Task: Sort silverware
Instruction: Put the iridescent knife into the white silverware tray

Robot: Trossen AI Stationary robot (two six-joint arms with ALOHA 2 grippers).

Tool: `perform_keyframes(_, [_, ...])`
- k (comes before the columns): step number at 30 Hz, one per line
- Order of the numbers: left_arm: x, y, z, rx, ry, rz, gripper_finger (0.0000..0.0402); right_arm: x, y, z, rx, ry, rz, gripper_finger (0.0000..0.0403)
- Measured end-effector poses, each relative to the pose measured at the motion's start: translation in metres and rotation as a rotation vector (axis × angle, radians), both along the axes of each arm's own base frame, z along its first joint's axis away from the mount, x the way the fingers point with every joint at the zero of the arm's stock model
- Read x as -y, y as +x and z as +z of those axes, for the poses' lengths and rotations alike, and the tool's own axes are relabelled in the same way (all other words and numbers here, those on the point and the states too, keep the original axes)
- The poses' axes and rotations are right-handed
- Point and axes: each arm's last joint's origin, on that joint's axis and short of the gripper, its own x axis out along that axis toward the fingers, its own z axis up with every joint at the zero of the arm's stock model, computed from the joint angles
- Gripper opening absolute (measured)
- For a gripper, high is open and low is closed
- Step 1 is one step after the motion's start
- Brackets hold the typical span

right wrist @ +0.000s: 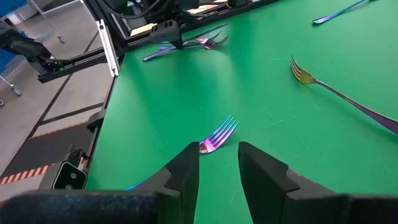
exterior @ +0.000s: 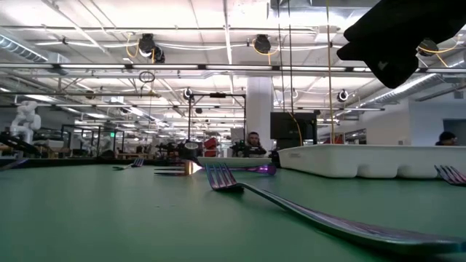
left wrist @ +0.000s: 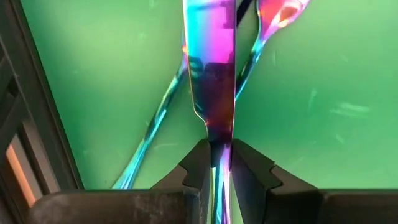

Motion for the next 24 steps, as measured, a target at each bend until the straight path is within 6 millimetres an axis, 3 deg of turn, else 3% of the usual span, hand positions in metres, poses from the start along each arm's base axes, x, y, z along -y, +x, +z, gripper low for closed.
perform_keyframes(12, [-0.009, 0.002, 0.023, 0.134, -0.014, 0.001, 0.0058, 0.0, 0.0, 0.0, 0.0, 0.0, -0.001, 0.01])
perform_keyframes(24, [-0.039, 0.032, 0.074, 0.801, 0.246, -0.142, 0.0058, 0.004, 0.007, 0.008, 0.081, -0.046, 0.013, 0.01])
